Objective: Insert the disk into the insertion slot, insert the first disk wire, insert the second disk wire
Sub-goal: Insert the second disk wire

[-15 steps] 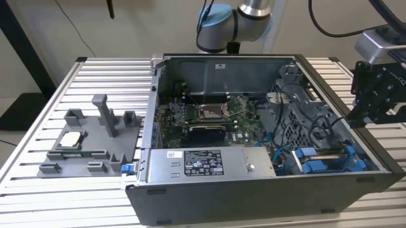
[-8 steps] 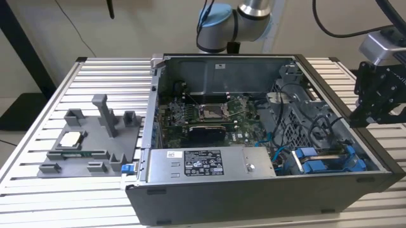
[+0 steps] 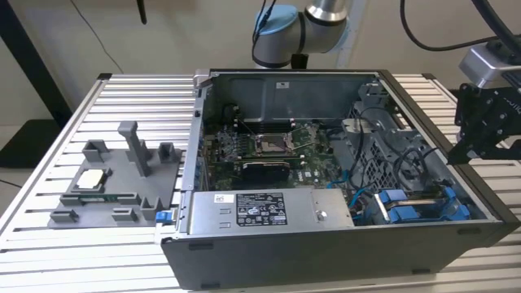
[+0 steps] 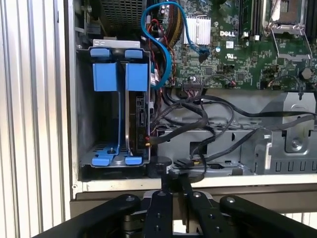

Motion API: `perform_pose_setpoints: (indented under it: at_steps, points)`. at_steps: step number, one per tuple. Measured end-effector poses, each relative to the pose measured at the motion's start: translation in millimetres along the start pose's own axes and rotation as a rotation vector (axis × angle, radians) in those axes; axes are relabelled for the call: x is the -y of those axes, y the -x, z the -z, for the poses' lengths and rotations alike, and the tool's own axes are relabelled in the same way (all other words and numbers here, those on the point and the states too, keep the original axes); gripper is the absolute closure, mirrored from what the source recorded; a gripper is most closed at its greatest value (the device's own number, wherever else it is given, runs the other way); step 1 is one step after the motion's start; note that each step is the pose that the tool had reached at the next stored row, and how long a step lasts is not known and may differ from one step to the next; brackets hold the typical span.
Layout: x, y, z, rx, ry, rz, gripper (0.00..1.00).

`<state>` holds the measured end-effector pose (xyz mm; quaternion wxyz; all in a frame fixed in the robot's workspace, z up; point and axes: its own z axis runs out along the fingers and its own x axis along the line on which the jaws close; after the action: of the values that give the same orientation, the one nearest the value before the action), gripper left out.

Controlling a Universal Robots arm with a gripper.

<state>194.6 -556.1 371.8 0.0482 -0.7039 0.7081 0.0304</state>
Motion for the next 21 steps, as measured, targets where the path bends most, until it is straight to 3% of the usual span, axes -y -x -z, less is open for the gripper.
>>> perform_pose_setpoints:
  at_steps: [11, 15, 21]
  points:
    - [-1.9, 0.1, 1.9, 0.0004, 0.0, 0.0, 0.84]
    - [-10.9, 0.4, 8.0, 0.0004, -0.0004, 0.0, 0.84]
    - [-28.4, 0.3, 11.1, 0.0003, -0.0055, 0.001, 0.84]
